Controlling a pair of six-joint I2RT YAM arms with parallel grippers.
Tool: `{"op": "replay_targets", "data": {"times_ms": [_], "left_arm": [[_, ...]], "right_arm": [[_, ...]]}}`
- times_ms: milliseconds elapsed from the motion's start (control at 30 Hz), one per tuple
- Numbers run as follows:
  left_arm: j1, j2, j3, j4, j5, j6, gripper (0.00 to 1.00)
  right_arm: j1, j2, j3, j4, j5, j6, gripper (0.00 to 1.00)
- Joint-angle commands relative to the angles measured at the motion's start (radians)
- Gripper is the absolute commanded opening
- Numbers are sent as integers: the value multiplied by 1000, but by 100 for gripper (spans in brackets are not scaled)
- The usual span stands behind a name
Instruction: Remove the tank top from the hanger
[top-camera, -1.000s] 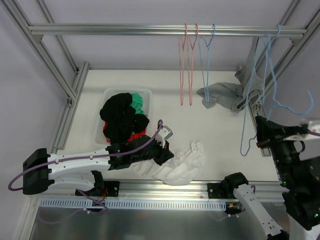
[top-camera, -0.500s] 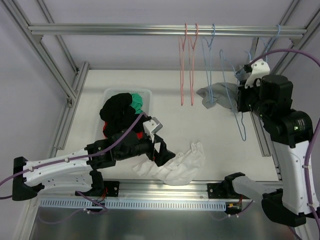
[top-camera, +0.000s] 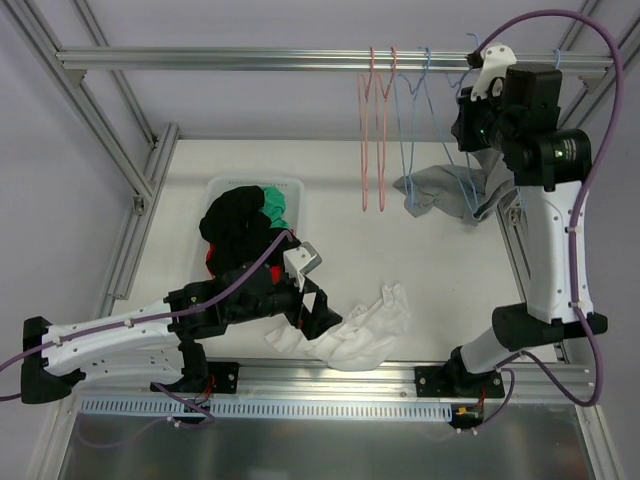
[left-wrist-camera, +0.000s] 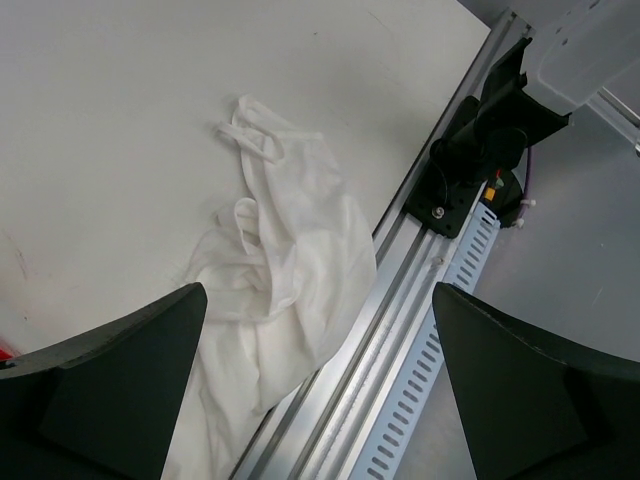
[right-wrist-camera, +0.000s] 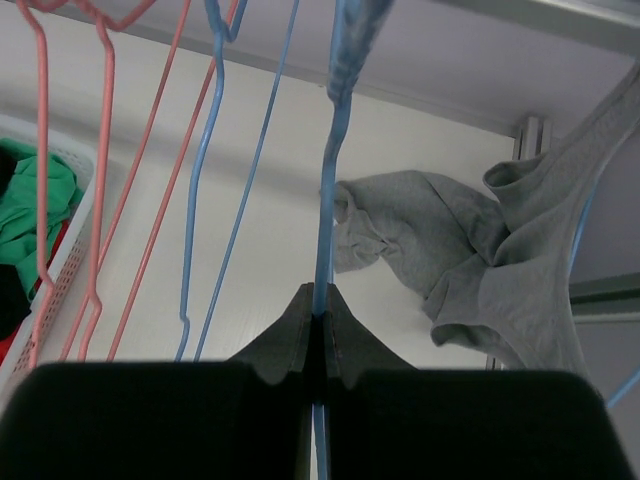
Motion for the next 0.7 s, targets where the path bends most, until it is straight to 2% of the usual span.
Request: {"op": "replay_targets", "data": {"times_ms": [0, 200, 567, 633, 667], "left_arm": [[-8, -34, -11, 3, 20, 16, 99], [-8, -49, -27, 3, 23, 7, 99], [-8, -8, -17, 3, 29, 2, 99], [-8, -2, -16, 3, 29, -1, 99], [-8, 0, -14, 3, 28, -2, 99]], "right_arm": [[-7, 74, 106, 19, -30, -40, 0], [-7, 151, 112, 19, -33, -12, 0], [-6, 134, 8, 19, -42, 9, 1], [-6, 125, 3, 19, -47, 9, 10], [-6, 119, 3, 19, -48, 9, 28]]}}
